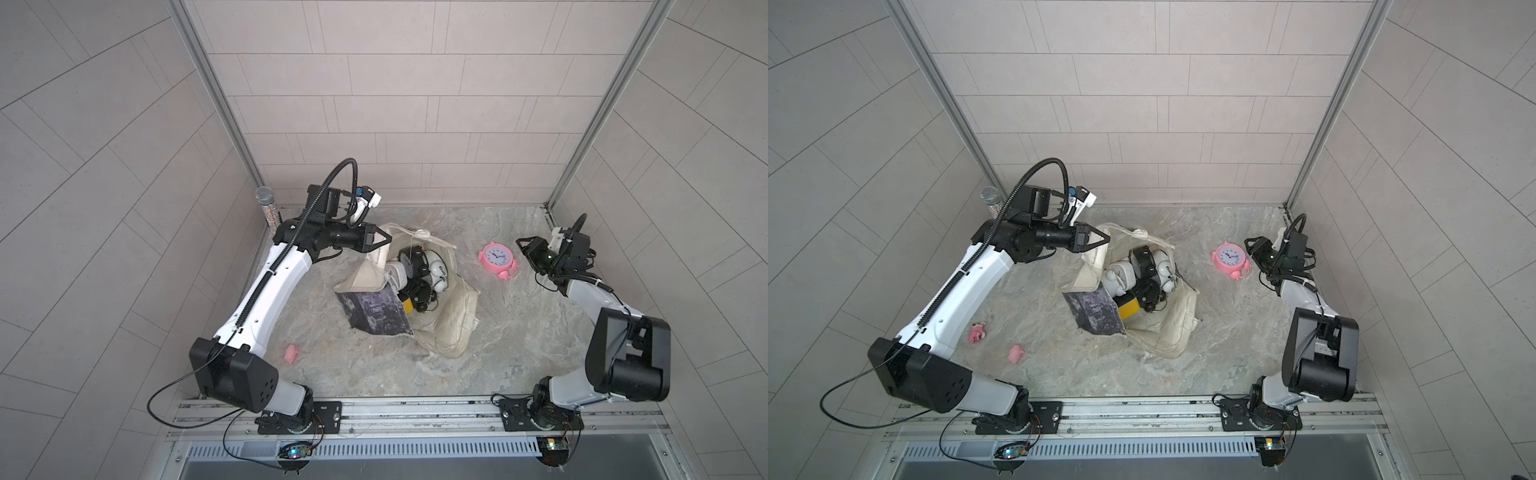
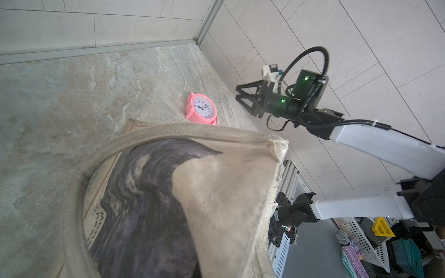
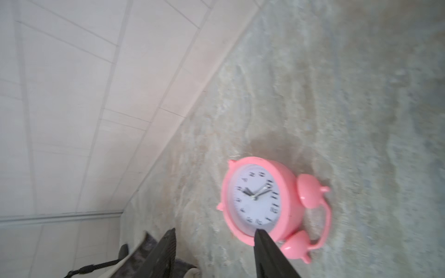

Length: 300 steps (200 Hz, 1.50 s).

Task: Take the alarm clock out of the canvas bag
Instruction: Place the alarm at the center of the board, then pick up the alarm from the canvas bag.

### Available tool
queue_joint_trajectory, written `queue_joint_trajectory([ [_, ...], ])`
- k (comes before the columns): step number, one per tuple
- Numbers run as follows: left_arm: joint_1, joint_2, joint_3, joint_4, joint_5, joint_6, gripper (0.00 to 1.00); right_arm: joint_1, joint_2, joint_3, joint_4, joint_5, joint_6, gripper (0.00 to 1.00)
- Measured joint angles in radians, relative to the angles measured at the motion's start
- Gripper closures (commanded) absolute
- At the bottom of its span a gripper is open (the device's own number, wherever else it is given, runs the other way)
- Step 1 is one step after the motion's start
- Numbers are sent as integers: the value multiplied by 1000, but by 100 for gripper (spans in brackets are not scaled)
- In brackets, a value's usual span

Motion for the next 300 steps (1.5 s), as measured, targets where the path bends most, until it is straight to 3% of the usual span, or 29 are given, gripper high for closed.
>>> queue_joint_trajectory([
  [62, 0, 7, 18, -16, -19, -21, 100, 363, -287, 66, 161, -126, 17, 54],
  [106, 0, 8, 34, -36, -38, -23, 100, 803, -320, 181, -20, -68, -248, 55],
  [146, 0, 11, 45, -53, -44, -23, 100, 986, -292, 148, -114, 69, -414, 58],
  [173, 0, 11, 47, -58, -39, -23, 100, 1052, -227, 101, -128, 180, -481, 62],
  [210, 0, 12, 47, -77, 9, 3, 100, 1056, -92, 51, -124, 349, -499, 63],
  [300, 0, 33, 47, -80, 88, 34, 100, 1061, 154, 92, -53, 542, -490, 64],
])
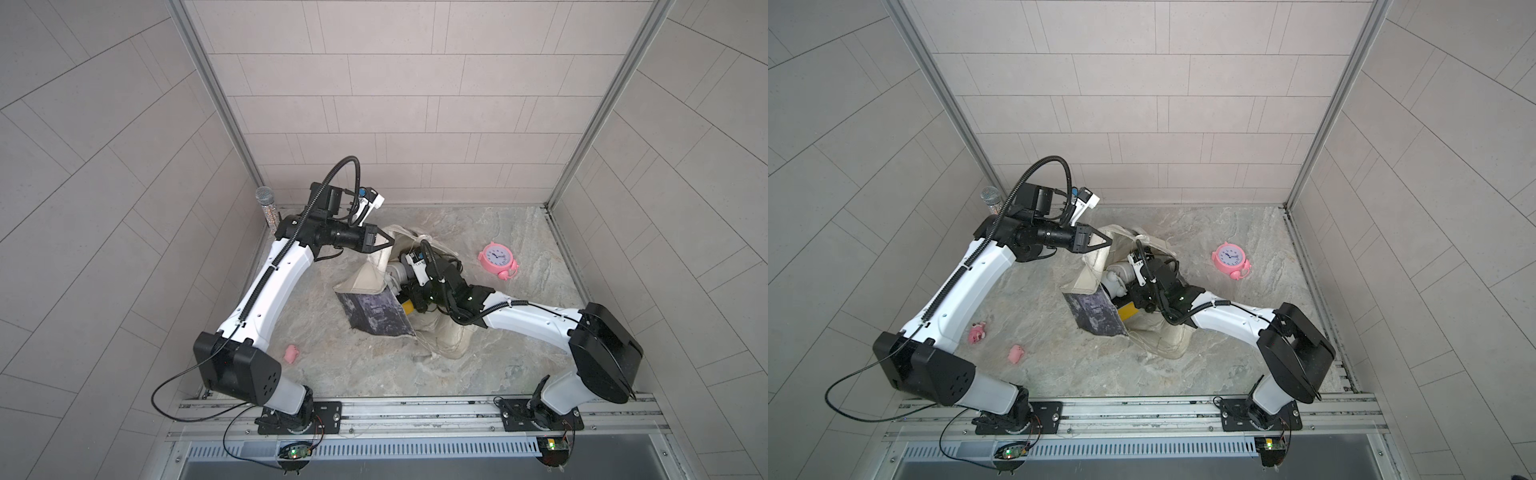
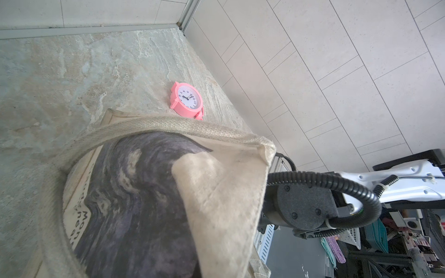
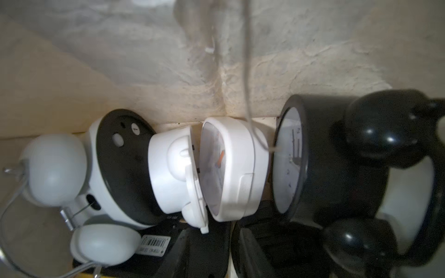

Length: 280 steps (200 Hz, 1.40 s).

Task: Take the alarm clock out of the canvas bag
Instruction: Pick up the alarm from the canvas bag.

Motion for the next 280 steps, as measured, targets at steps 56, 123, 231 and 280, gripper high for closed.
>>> queue_joint_trajectory([
  [56, 0, 3, 0, 0, 10, 8, 100, -24, 103, 80, 19, 55, 19, 60],
  [123, 0, 6, 0, 0, 12, 23, 100, -40, 155, 125, 16, 48, 49, 37],
  [231, 0, 10, 0, 0, 11, 26, 100, -54, 249, 202, 28, -24, 57, 36],
  [280, 0, 13, 0, 1, 11, 26, 100, -60, 280, 210, 50, -69, 63, 39],
])
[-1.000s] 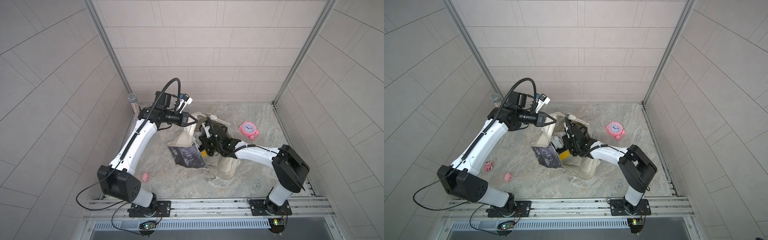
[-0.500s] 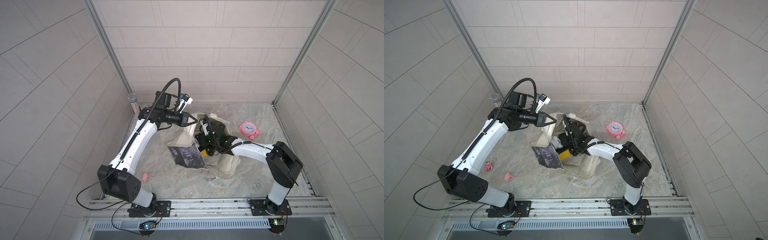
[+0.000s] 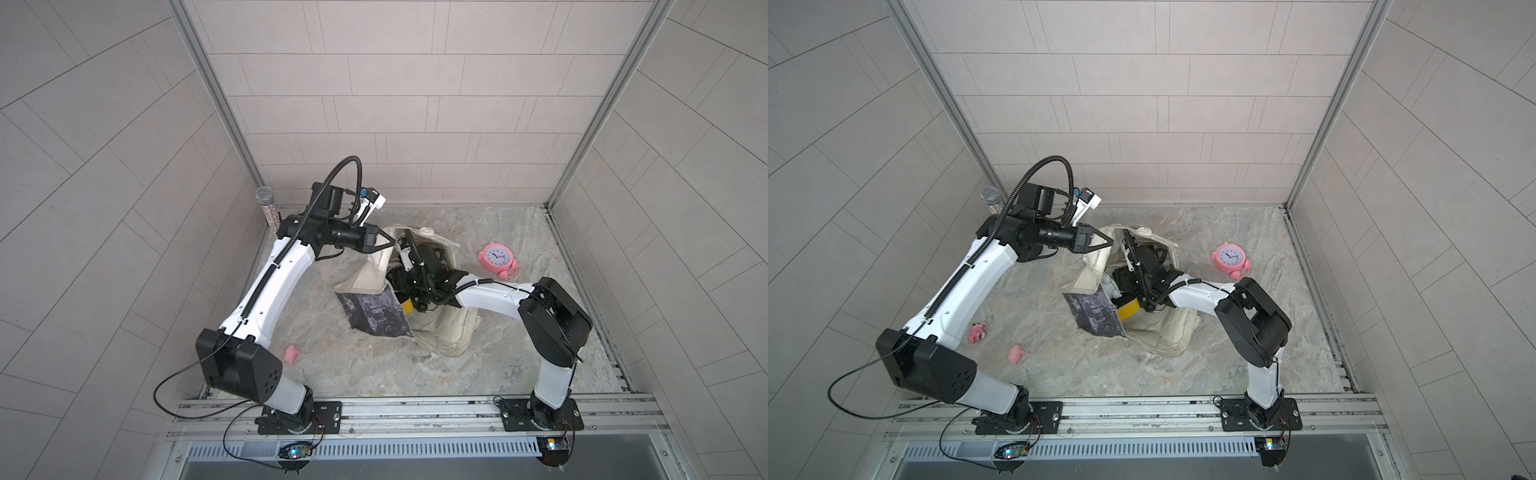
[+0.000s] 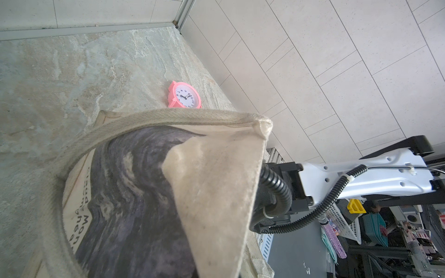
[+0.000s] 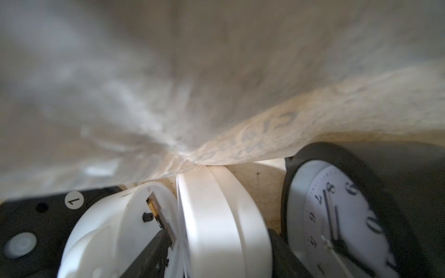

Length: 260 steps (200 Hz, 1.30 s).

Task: Take the alarm clock out of the canvas bag
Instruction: Pick up the alarm from the canvas bag.

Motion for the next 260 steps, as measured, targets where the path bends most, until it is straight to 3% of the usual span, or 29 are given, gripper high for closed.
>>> queue_joint_trajectory([
  [90, -5, 5, 0, 3, 4, -4, 100, -10, 27, 6, 11, -58, 18, 74],
  [136, -11, 2, 0, 22, -24, -12, 100, -10, -11, -7, -28, -28, -8, 76],
  [260, -26, -30, -1, 90, -114, -81, 100, -50, -449, -96, -338, -78, -117, 76],
])
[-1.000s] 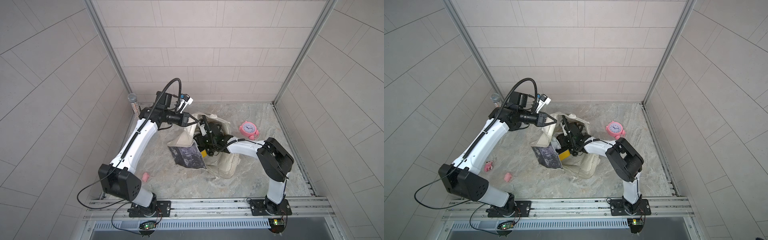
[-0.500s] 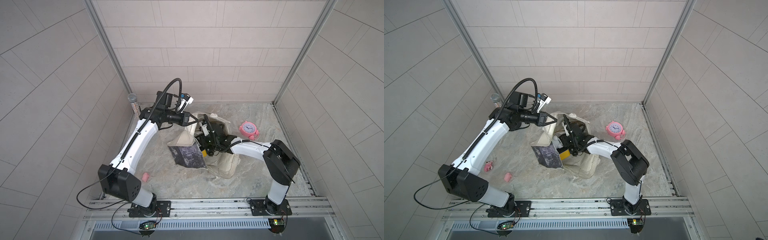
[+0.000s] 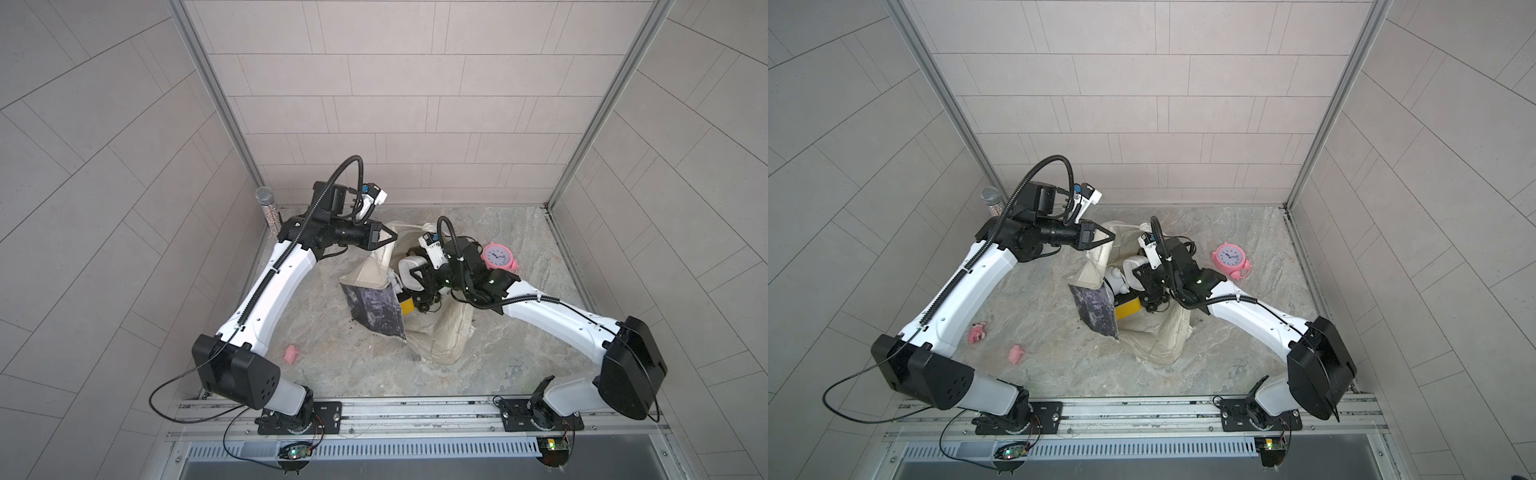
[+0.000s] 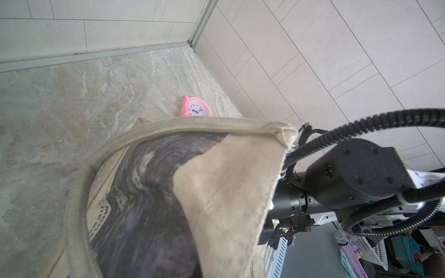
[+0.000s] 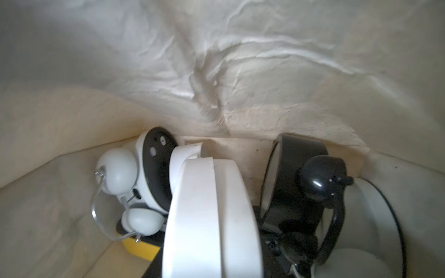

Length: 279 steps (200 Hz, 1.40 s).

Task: Take the alarm clock out of the canvas bag
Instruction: Pick up the alarm from the canvas bag, then place the alarm at the center of the board.

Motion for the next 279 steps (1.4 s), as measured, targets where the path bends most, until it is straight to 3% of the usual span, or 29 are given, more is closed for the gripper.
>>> queue_joint_trajectory([
  [88, 21, -5, -4, 14, -66, -30, 100, -49, -232, 81, -139, -93, -14, 76],
  [143, 31, -15, -5, 13, -101, -35, 100, -98, -286, 92, -220, -161, -3, 76],
  [216, 42, -17, -6, 13, -112, -35, 100, -450, -323, 312, -250, -409, 131, 77],
  [249, 42, -17, -6, 13, -111, -35, 100, -639, -327, 285, -230, -416, 193, 76],
  [279, 42, -22, -16, 19, -102, -40, 100, -732, -309, 200, -211, -361, 239, 76],
])
